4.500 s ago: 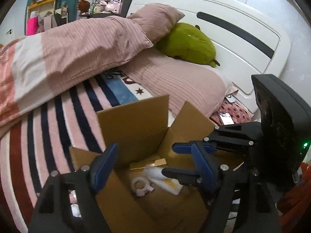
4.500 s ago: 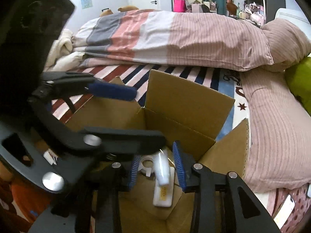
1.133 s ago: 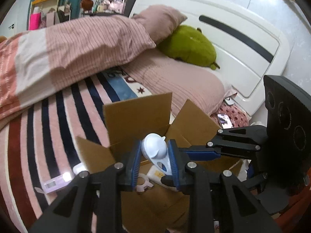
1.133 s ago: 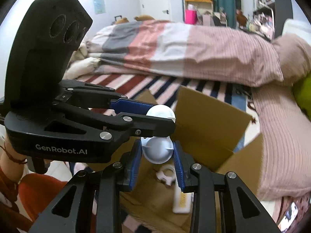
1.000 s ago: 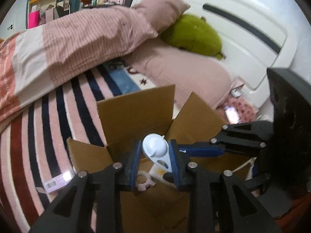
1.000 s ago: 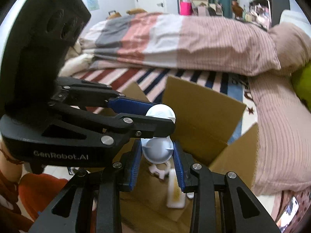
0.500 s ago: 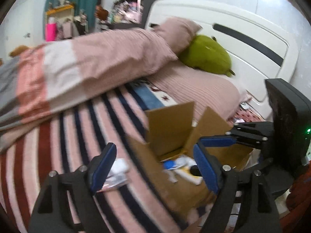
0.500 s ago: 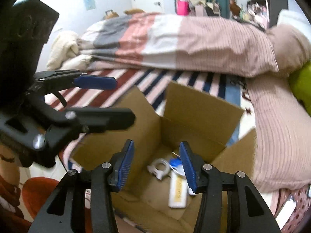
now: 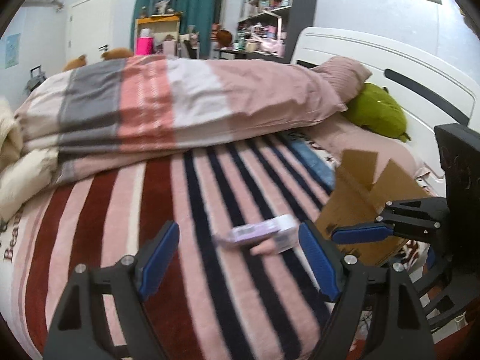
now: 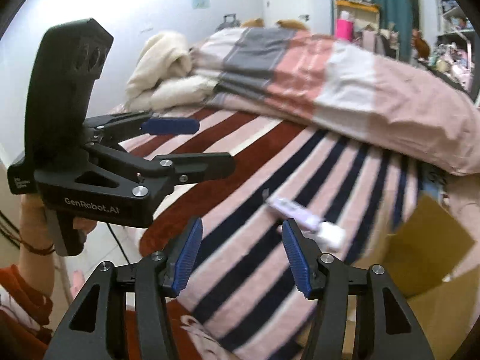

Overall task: Organize rigid objects
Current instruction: 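Return the right gripper to the items and grasp the clear spray bottle, then lower the spray bottle into the cardboard box and open the right gripper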

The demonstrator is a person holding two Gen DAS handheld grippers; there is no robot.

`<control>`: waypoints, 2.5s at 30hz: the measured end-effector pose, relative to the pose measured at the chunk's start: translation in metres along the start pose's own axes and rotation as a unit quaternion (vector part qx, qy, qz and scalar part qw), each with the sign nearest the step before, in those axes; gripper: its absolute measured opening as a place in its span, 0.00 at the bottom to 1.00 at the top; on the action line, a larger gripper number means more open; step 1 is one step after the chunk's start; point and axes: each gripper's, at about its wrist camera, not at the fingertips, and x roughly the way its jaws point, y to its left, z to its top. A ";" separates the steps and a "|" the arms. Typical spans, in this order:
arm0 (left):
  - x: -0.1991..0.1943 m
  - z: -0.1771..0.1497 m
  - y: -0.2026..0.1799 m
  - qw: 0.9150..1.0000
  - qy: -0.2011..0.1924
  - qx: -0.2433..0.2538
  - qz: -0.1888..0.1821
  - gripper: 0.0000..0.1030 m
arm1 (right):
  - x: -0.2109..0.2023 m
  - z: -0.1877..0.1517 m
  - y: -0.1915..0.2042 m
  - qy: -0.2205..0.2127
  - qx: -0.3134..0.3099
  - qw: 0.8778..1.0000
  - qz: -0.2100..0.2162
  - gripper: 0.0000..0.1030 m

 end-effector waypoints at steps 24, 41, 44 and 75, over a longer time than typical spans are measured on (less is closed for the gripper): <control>0.065 -0.076 0.077 0.997 0.037 -0.051 -0.032 0.77 | 0.168 -0.047 -0.062 0.095 0.073 0.961 -0.250 0.83; 0.056 -0.068 0.060 0.996 0.038 -0.052 -0.068 0.77 | 0.147 -0.041 -0.035 0.042 0.051 0.983 -0.173 0.74; 0.052 -0.060 0.046 0.993 0.037 -0.047 -0.098 0.77 | 0.132 -0.033 -0.013 0.027 0.020 0.990 -0.134 0.74; 0.070 0.065 -0.167 0.968 0.052 0.064 -0.236 0.40 | -0.069 -0.034 -0.083 -0.106 -0.015 0.985 -0.139 0.67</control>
